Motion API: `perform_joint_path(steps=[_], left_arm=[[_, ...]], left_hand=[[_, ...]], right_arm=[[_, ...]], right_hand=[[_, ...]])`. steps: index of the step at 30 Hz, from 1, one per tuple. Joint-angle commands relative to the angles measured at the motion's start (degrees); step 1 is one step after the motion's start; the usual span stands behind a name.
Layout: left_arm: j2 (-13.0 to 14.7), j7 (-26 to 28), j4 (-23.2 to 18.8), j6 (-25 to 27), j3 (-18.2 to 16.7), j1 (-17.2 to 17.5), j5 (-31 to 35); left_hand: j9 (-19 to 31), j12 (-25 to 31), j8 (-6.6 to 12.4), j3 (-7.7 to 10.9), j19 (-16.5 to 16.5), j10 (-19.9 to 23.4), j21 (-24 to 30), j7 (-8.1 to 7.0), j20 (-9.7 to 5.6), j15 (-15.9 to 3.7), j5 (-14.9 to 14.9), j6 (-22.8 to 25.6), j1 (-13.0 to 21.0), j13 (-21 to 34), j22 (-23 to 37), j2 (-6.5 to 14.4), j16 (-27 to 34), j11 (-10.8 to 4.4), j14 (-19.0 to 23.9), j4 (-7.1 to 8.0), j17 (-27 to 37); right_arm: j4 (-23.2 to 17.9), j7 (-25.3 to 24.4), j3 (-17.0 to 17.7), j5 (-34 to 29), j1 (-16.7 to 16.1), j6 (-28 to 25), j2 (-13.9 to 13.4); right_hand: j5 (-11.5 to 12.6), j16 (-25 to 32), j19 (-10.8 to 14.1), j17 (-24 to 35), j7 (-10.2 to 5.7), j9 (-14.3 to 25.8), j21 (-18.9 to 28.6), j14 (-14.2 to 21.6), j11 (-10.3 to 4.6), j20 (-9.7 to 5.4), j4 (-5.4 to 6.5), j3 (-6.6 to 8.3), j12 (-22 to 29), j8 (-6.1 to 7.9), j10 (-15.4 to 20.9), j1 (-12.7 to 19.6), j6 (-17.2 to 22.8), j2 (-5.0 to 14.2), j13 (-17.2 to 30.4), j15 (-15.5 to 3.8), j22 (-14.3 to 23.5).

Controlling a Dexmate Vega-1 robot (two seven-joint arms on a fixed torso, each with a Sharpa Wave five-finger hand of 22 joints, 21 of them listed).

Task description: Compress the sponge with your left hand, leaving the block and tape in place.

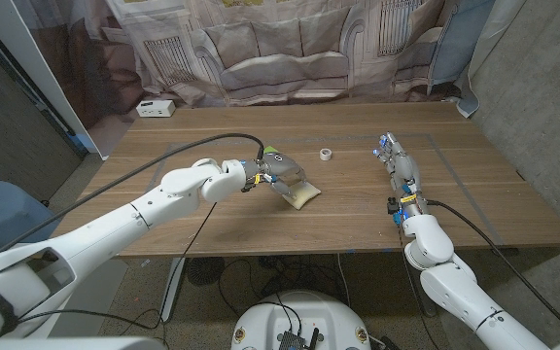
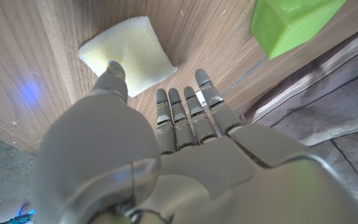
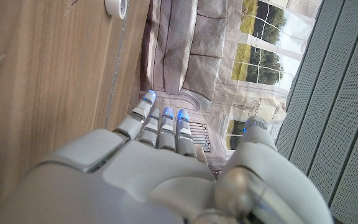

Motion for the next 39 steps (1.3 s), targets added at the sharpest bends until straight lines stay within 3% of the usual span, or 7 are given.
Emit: perform_joint_path(steps=[1, 4, 12, 20, 33, 39], left_arm=[[-0.47, -3.55, 0.38, -0.33, -1.23, -1.13, -3.97], [-0.52, -3.1, 0.24, 0.23, -1.65, -0.93, -4.39], [-0.3, 0.43, -1.54, 3.02, -3.26, 0.86, -4.03], [-0.8, 3.25, -2.06, 5.65, -5.8, 2.92, -8.57], [-2.84, 6.65, -4.05, 11.73, -7.72, 4.5, -12.7], [-4.51, 8.3, -6.86, 17.71, -8.71, 6.61, -14.94]], left_hand=[[-0.09, 0.46, -0.21, -0.78, -2.71, -2.97, -2.33, -0.17, 1.76, 0.85, 0.22, -4.24, -4.57, -1.8, 0.09, 1.45, 0.17, 1.35, -3.01, 2.43, 0.08], [-0.28, 0.56, -0.41, -1.38, -4.05, -4.35, -3.67, 0.14, 1.86, 0.85, 0.26, -7.45, -6.93, -2.85, 0.09, 1.84, 0.13, 1.57, -4.67, 3.5, -0.01], [-0.71, 0.62, -0.06, -4.44, -10.29, -9.26, -8.33, 0.22, -1.27, -0.16, 0.71, -13.27, -15.57, -6.01, 0.31, 1.79, 0.02, 0.67, -10.52, 7.54, -0.16], [-0.8, 0.67, -0.03, -5.72, -11.84, -10.86, -9.54, 0.85, -1.31, 0.37, 0.96, -14.91, -18.98, -7.09, 0.41, 1.83, 0.04, 0.86, -12.22, 9.24, -0.15], [-0.88, 0.91, 0.3, -6.29, -12.45, -11.15, -10.12, 1.15, -1.52, 0.4, 1.15, -14.9, -20.47, -7.75, 0.43, 1.88, 0.24, 0.86, -12.57, 9.9, -0.2], [-0.92, 1.28, 0.52, -6.43, -12.38, -10.48, -10.26, 0.97, -1.54, 0.12, 1.24, -14.52, -20.86, -8.08, 0.43, 1.91, 0.5, 0.76, -12.09, 10.0, -0.26]], right_arm=[[0.44, 0.03, 0.08, 0.03, 0.05, 0.43, 0.29], [0.79, 0.27, 0.05, 0.1, 0.22, 0.56, 0.29], [1.37, 0.52, 0.12, 0.04, 0.6, 0.71, 0.18], [2.72, 2.02, 0.27, 1.23, 1.24, 1.02, -0.16], [7.2, 8.1, 0.66, 5.18, 3.5, 4.02, -0.79], [9.49, 13.53, 1.36, 9.24, 4.7, 5.03, -2.08]], right_hand=[[0.38, 0.03, 0.44, 0.1, -0.03, 0.15, 0.05, 0.55, -0.07, 0.01, -0.04, -0.02, -0.02, -0.14, 0.35, 0.63, 0.49, -0.14, 0.11, -0.03, 0.24], [0.38, 0.09, 0.5, 0.11, -0.02, 0.15, 0.07, 0.71, -0.08, 0.03, -0.03, -0.02, -0.03, -0.15, 0.33, 0.62, 0.47, -0.14, 0.11, -0.05, 0.24], [0.38, 0.4, 1.38, 0.15, 0.21, 0.15, 0.37, 1.51, 0.16, -0.51, -0.01, -0.02, 0.11, -0.06, 0.75, 0.64, 0.74, -0.09, 0.11, -0.45, 0.24], [0.39, 0.25, 1.35, 0.15, 0.2, 0.15, 0.31, 1.21, 0.11, -0.9, -0.07, 0.01, 0.05, -0.07, 0.62, 0.75, 0.76, -0.09, 0.11, -0.68, 0.23], [0.41, 0.02, 1.22, 0.11, 0.24, 0.15, 0.18, 0.75, 0.12, -1.44, -0.19, 0.15, -0.1, -0.18, 0.23, 1.06, 0.49, 0.05, 0.12, -0.88, 0.19], [0.39, -0.09, 1.12, 0.11, 0.37, 0.15, 0.12, 0.5, 0.22, -1.49, -0.21, 0.13, -0.11, -0.21, 0.17, 1.1, 0.41, 0.0, 0.13, -0.87, 0.17]])
